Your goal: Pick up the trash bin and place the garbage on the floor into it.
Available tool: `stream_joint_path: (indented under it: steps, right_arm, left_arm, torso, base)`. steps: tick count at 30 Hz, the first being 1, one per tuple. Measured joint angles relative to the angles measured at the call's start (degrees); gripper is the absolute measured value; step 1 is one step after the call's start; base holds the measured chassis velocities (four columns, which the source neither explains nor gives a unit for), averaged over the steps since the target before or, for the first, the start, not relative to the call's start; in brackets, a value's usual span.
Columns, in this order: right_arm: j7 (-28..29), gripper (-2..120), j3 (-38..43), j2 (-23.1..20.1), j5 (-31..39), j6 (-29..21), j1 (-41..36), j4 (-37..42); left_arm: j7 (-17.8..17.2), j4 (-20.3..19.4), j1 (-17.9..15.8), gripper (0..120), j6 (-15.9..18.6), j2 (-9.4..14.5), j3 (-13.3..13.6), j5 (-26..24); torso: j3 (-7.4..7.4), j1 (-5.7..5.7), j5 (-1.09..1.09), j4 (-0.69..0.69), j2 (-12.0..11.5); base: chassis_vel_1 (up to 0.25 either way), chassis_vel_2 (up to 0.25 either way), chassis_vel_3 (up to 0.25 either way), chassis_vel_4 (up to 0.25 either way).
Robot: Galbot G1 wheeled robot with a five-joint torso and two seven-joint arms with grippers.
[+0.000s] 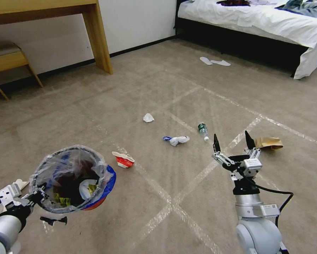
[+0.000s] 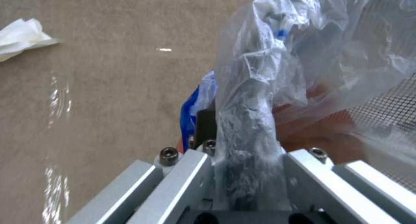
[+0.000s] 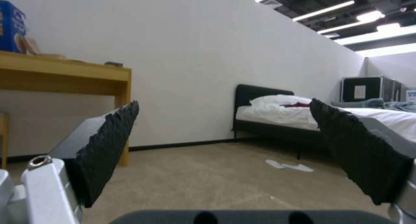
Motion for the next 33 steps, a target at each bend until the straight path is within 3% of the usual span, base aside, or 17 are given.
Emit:
stream_joint_path:
  steps: [20,33]
  right_arm:
    - [0.2,100,-1.3,-0.1,0.0,0.2,1.3,-1.7]
    - [0.0,100,-1.3,0.0,0.0,0.2,1.8,-2.3]
  left_arm:
    - [0.0,0.3,0.0,1,-0.1,0.0,0.0,-0.1]
    - [0.0,0.5,0.0,1,-0.1,0.0,-1.2,-0.2]
  torso:
    - [0.01,0.0,0.0,-0.01,0.0]
    - [0.0,0.0,0.0,0.0,0.0]
  base:
    - [-0.09,0.089,0.097,-0.087]
    - [0.0,0.0,0.0,0.0]
